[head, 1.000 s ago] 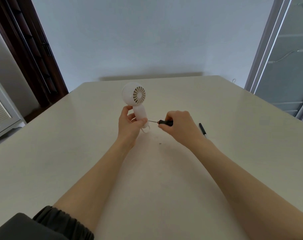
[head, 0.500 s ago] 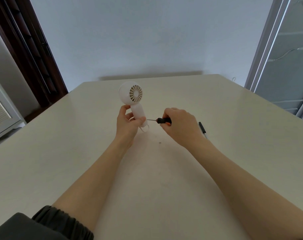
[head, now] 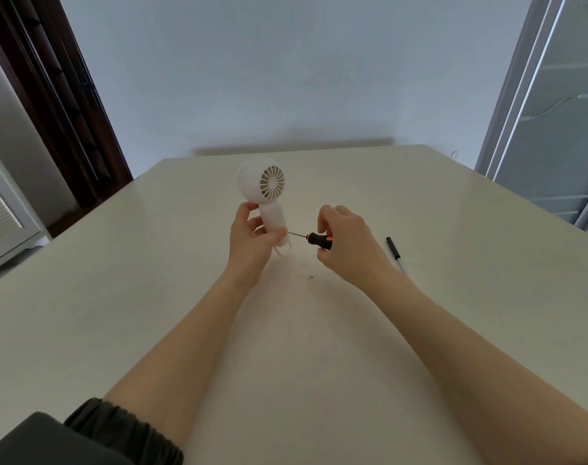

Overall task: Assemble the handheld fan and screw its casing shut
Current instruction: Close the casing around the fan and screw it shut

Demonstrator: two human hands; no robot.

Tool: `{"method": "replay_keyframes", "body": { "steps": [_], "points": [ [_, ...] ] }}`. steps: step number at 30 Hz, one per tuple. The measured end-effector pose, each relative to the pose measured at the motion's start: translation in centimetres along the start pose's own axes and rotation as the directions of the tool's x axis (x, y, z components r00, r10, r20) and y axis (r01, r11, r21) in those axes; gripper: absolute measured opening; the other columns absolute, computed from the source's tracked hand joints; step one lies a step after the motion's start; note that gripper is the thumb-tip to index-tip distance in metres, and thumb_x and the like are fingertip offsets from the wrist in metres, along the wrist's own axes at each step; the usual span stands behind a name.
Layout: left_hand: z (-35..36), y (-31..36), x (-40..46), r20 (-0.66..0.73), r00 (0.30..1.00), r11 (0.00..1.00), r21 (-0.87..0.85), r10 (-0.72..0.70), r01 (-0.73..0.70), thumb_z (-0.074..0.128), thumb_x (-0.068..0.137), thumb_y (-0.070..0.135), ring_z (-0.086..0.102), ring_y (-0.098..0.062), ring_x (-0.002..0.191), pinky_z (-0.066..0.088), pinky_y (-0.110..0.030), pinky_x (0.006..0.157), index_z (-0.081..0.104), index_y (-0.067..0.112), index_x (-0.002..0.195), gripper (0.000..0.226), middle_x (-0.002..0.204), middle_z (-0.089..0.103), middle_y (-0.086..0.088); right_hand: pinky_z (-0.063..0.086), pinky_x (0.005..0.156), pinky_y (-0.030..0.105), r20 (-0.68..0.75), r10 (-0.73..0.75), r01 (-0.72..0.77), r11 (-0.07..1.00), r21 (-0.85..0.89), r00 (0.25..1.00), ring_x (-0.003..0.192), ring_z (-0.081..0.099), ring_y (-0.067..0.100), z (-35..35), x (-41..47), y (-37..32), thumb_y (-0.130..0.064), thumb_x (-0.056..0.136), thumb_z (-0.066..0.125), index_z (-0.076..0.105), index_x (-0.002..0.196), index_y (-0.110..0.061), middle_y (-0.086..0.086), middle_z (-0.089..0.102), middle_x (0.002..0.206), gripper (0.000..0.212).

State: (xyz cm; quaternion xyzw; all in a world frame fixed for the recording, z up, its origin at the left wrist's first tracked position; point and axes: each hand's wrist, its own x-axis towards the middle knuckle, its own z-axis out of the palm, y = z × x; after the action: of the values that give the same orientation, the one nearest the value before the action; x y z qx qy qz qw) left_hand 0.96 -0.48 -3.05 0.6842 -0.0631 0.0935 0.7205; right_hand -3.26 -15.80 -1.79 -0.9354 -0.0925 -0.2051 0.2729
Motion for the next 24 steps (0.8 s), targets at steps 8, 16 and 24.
{"method": "replay_keyframes", "body": {
  "steps": [8, 16, 24],
  "points": [
    [-0.2, 0.1, 0.0, 0.021, 1.0, 1.0, 0.007, -0.001, 0.001, 0.065, 0.08, -0.009, 0.062, -0.011, 0.08, 0.051, -0.02, 0.068, 0.044, 0.019, 0.115, 0.05, 0.098, 0.061, -0.003, 0.035, 0.061, 0.03, -0.043, -0.01, 0.006, 0.996, -0.09, 0.999, 0.074, 0.051, 0.025, -0.1, 0.1, 0.0, -0.014, 0.085, 0.058, 0.048, 0.078, -0.013, 0.002, 0.053, 0.083, 0.013],
    [-0.2, 0.0, -0.1, 0.023, 1.0, 0.999, 0.034, -0.01, 0.01, 0.065, 0.08, -0.008, 0.062, -0.008, 0.078, 0.051, -0.016, 0.065, 0.045, 0.019, 0.116, 0.05, 0.096, 0.06, 0.0, 0.032, 0.06, 0.03, 0.035, 0.031, -0.022, 0.971, -0.238, 0.999, 0.071, 0.05, 0.027, 0.1, 0.4, 0.2, -0.035, 0.097, 0.046, 0.052, 0.077, -0.007, 0.005, 0.052, 0.076, 0.035],
    [0.0, 0.2, 0.4, 0.021, 0.996, 0.995, 0.04, -0.091, 0.091, 0.067, 0.079, -0.005, 0.064, -0.029, 0.099, 0.052, -0.047, 0.092, 0.047, 0.016, 0.116, 0.047, 0.111, 0.063, -0.017, 0.041, 0.056, 0.028, 0.004, 0.123, -0.123, 0.992, -0.004, 0.992, 0.065, 0.056, 0.024, -1.5, 0.7, 0.5, -0.032, 0.084, 0.064, 0.07, 0.077, -0.004, 0.007, 0.063, 0.071, 0.029]
  ]
}}
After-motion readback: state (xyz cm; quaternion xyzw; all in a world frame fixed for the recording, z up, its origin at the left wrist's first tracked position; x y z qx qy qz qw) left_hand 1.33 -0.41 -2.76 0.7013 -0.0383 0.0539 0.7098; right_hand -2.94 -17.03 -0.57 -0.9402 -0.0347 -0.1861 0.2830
